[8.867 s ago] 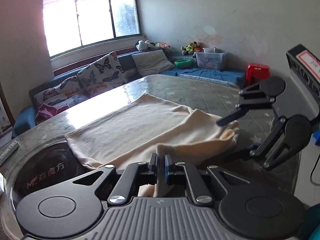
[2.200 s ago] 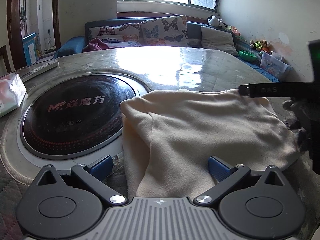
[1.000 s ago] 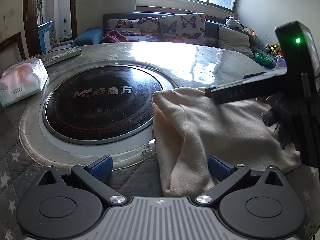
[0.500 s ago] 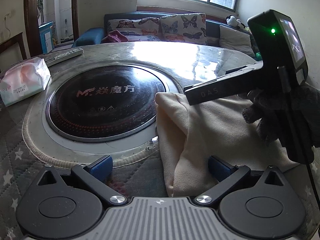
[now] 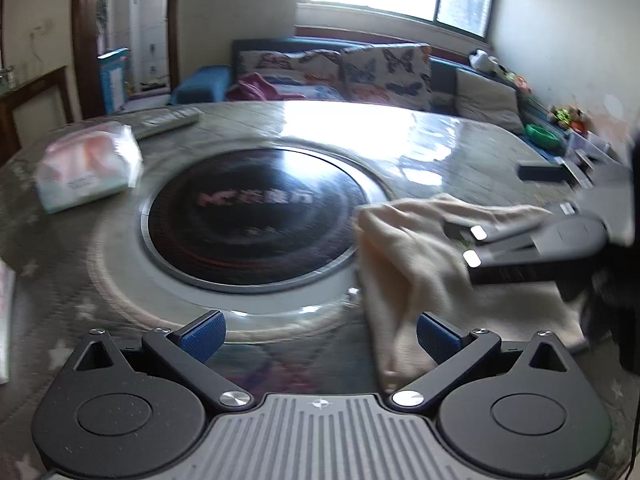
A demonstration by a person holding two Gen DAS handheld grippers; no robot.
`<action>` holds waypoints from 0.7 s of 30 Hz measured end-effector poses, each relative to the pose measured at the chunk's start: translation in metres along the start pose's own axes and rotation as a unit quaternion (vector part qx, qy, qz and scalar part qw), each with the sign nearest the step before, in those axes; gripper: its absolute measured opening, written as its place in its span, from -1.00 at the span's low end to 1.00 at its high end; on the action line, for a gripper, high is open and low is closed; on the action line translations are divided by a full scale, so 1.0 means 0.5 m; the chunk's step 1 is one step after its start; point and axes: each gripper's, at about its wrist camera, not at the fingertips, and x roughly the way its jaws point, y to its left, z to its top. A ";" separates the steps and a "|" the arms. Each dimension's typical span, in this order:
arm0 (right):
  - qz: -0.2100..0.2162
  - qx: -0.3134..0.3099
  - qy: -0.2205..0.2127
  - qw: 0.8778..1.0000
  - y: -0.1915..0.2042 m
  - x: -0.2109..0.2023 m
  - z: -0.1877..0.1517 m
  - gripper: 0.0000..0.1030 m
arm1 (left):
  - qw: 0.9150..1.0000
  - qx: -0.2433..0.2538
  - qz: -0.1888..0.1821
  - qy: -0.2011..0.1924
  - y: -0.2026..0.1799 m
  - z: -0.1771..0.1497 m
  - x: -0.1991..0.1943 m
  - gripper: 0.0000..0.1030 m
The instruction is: Fold clothes
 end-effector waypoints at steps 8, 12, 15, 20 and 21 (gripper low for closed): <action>-0.011 -0.039 -0.022 0.999 0.073 -0.012 -0.017 1.00 | 0.998 -0.038 0.039 -0.012 0.051 0.008 -0.024 1.00; 0.010 -0.039 -0.035 0.999 0.078 -0.039 -0.010 1.00 | 0.998 -0.046 0.043 -0.013 0.066 0.005 -0.032 1.00; 0.017 -0.046 -0.025 0.999 0.089 -0.037 -0.015 1.00 | 0.998 -0.053 0.043 -0.008 0.067 0.000 -0.028 1.00; 0.017 -0.049 -0.024 0.998 0.101 -0.032 -0.023 1.00 | 0.998 -0.051 0.037 -0.010 0.063 -0.004 -0.032 1.00; 0.018 -0.050 -0.026 0.998 0.099 -0.037 -0.020 1.00 | 0.998 -0.049 0.038 -0.011 0.063 -0.004 -0.033 1.00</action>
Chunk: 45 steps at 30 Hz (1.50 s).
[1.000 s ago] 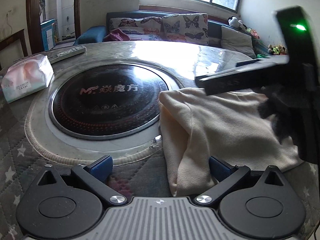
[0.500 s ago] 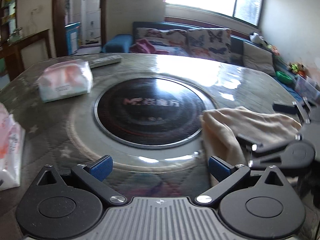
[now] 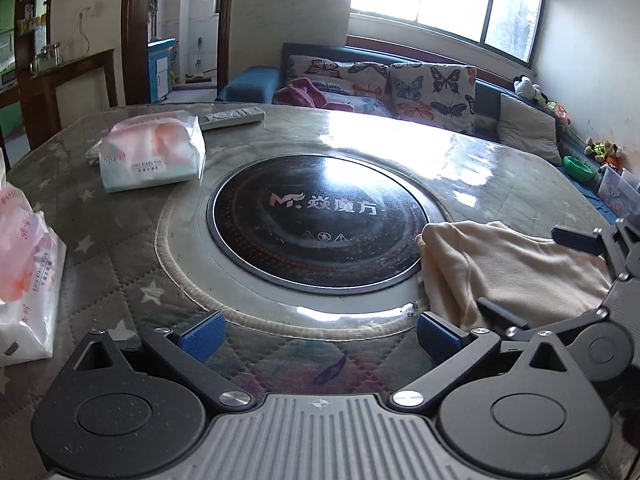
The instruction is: Fold clothes
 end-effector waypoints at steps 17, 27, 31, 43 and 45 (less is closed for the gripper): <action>0.017 0.017 -0.009 1.000 -0.022 -0.046 -0.012 1.00 | 1.000 -0.007 -0.002 0.006 -0.005 0.000 0.010 1.00; -0.074 0.052 0.026 0.996 -0.092 -0.049 -0.063 1.00 | 0.999 0.040 -0.029 -0.009 -0.080 0.028 0.036 1.00; -0.094 0.058 0.043 0.993 -0.114 -0.057 -0.090 1.00 | 0.997 0.064 -0.035 -0.008 -0.120 0.035 0.063 1.00; -0.155 0.108 0.072 0.979 -0.190 -0.112 -0.182 1.00 | 0.997 0.074 -0.036 0.013 -0.148 0.028 0.109 1.00; -0.162 0.108 0.074 0.978 -0.194 -0.120 -0.190 1.00 | 0.997 0.072 -0.037 0.015 -0.147 0.028 0.108 1.00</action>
